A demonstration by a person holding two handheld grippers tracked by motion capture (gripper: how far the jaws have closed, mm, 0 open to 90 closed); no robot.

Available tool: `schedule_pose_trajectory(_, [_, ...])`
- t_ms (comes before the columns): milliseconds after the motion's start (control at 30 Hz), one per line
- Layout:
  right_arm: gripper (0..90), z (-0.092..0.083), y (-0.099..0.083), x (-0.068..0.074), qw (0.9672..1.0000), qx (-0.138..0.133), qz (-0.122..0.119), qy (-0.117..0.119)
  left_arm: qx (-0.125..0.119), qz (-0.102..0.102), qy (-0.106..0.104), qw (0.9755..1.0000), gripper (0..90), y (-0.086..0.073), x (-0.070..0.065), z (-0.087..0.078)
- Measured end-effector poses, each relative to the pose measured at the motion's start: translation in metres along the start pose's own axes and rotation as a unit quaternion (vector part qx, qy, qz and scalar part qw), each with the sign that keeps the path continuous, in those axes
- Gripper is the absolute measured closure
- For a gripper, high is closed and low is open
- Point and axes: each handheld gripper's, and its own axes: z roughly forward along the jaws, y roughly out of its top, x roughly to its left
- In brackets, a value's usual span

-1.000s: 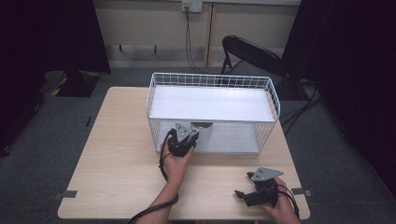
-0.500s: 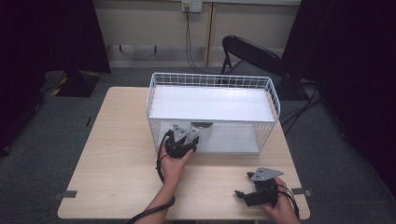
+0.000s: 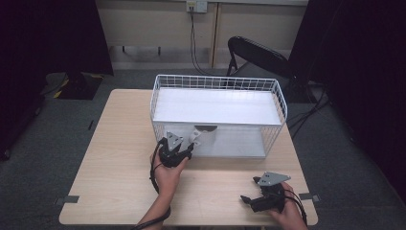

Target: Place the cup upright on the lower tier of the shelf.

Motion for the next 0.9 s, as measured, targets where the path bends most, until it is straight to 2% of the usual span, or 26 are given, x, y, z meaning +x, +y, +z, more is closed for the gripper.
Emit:
schedule_pose_trajectory(33, [12.3, 0.0, 0.0, 0.0, 1.0, 0.0, 0.0, 0.0, 0.0, 0.0, 0.0, 1.0, 46.5, 0.0, 0.0, 0.0])
schedule_pose_trajectory(67, [12.3, 0.0, 0.0, 0.0, 1.0, 0.0, 0.0, 0.0, -0.002, -0.003, -0.009, 1.0, 45.2, -0.001, -0.001, -0.001])
schedule_pose_trajectory(200, [12.2, 0.0, 0.0, 0.0, 1.0, 0.0, 0.0, 0.0, 0.003, 0.005, -0.021, 0.9998, 42.4, -0.002, -0.003, -0.004])
schedule_pose_trajectory(300, [12.3, 0.0, 0.0, 0.0, 1.0, 0.0, 0.0, 0.0, 0.012, 0.005, -0.049, 0.9987, 37.0, -0.003, -0.002, -0.008])
schedule_pose_trajectory(400, [12.2, 0.0, 0.0, 0.0, 1.0, 0.0, 0.0, 0.0, 0.019, 0.005, -0.06, 0.998, 30.5, -0.003, -0.002, -0.011])
schedule_pose_trajectory(500, [12.2, 0.0, 0.0, 0.0, 1.0, 0.0, 0.001, 0.0, 0.018, 0.015, -0.078, 0.9967, 28.3, -0.002, -0.001, -0.018])
schedule_pose_trajectory(667, [12.2, 0.0, 0.0, 0.0, 1.0, 0.0, 0.0, 0.0, 0.02, 0.007, -0.113, 0.9934, 21.0, -0.003, 0.004, -0.033])
schedule_pose_trajectory(700, [12.2, 0.0, 0.0, 0.0, 1.0, 0.0, 0.0, 0.0, 0.02, 0.007, -0.113, 0.9934, 20.3, -0.003, 0.004, -0.033])
schedule_pose_trajectory(800, [12.2, 0.0, 0.0, 0.0, 1.0, 0.0, 0.0, 0.0, 0.019, 0.003, -0.133, 0.991, 19.6, -0.005, 0.008, -0.042])
schedule_pose_trajectory(833, [12.2, 0.0, 0.0, 0.0, 1.0, 0.0, 0.0, 0.0, 0.02, 0.006, -0.135, 0.9906, 19.4, -0.005, 0.008, -0.044])
schedule_pose_trajectory(867, [12.2, 0.0, 0.0, 0.0, 1.0, 0.0, 0.0, 0.0, 0.023, 0.021, -0.144, 0.9891, 17.2, -0.007, 0.009, -0.048])
schedule_pose_trajectory(900, [12.2, 0.0, 0.0, 0.0, 1.0, 0.0, 0.0, 0.0, 0.023, 0.021, -0.144, 0.9891, 16.8, -0.007, 0.009, -0.048])
